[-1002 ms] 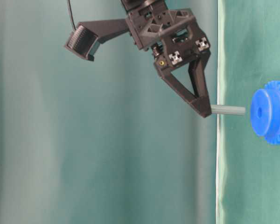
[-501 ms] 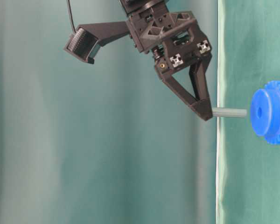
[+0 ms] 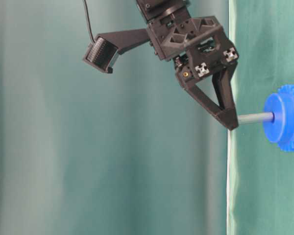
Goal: Insert the shaft placed at a random location into the center hole of the medium gear at another random location.
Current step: 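Align the held shaft above the gear's center hole with the right gripper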
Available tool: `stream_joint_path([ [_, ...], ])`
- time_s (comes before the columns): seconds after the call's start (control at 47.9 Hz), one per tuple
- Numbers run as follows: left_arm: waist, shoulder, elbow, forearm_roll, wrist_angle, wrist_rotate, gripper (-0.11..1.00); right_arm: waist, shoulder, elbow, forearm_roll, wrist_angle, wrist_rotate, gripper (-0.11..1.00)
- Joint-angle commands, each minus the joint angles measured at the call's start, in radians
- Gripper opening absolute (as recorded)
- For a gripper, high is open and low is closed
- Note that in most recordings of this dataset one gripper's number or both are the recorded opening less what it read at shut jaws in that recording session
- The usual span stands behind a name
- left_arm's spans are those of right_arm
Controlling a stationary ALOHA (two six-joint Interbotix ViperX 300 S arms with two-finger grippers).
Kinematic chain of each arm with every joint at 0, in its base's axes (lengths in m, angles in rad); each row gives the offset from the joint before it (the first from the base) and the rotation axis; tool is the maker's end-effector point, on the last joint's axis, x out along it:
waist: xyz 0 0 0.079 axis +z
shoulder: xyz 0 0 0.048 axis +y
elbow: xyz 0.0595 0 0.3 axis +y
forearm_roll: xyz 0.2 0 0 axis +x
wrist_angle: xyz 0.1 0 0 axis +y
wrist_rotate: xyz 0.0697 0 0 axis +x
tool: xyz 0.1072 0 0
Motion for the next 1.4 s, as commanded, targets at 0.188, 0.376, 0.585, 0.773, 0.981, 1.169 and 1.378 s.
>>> stream_joint_path([
  [0.188, 0.002, 0.008, -0.021, 0.003, -0.008, 0.000, 0.00, -0.003, -0.008, -0.008, 0.006, 0.000, -0.008, 0.13],
  [0.376, 0.002, 0.008, -0.021, 0.003, -0.008, -0.002, 0.00, -0.006, -0.040, -0.006, 0.006, 0.005, -0.012, 0.13],
  [0.585, 0.002, 0.008, -0.021, 0.003, -0.008, -0.002, 0.00, -0.009, -0.110, 0.005, -0.003, 0.008, -0.018, 0.13],
  [0.773, 0.002, 0.008, -0.021, 0.003, -0.008, 0.000, 0.00, -0.009, -0.115, 0.008, -0.003, 0.003, -0.018, 0.13],
  [0.981, 0.002, 0.008, -0.021, 0.003, -0.009, 0.002, 0.00, -0.009, -0.098, -0.003, -0.003, 0.002, -0.015, 0.13],
  [1.169, 0.002, 0.008, -0.021, 0.003, -0.009, 0.002, 0.00, -0.008, -0.069, -0.014, 0.000, -0.002, -0.014, 0.13],
  [1.378, 0.002, 0.008, -0.021, 0.003, -0.009, 0.002, 0.00, -0.005, -0.040, -0.012, 0.003, -0.020, -0.008, 0.13],
])
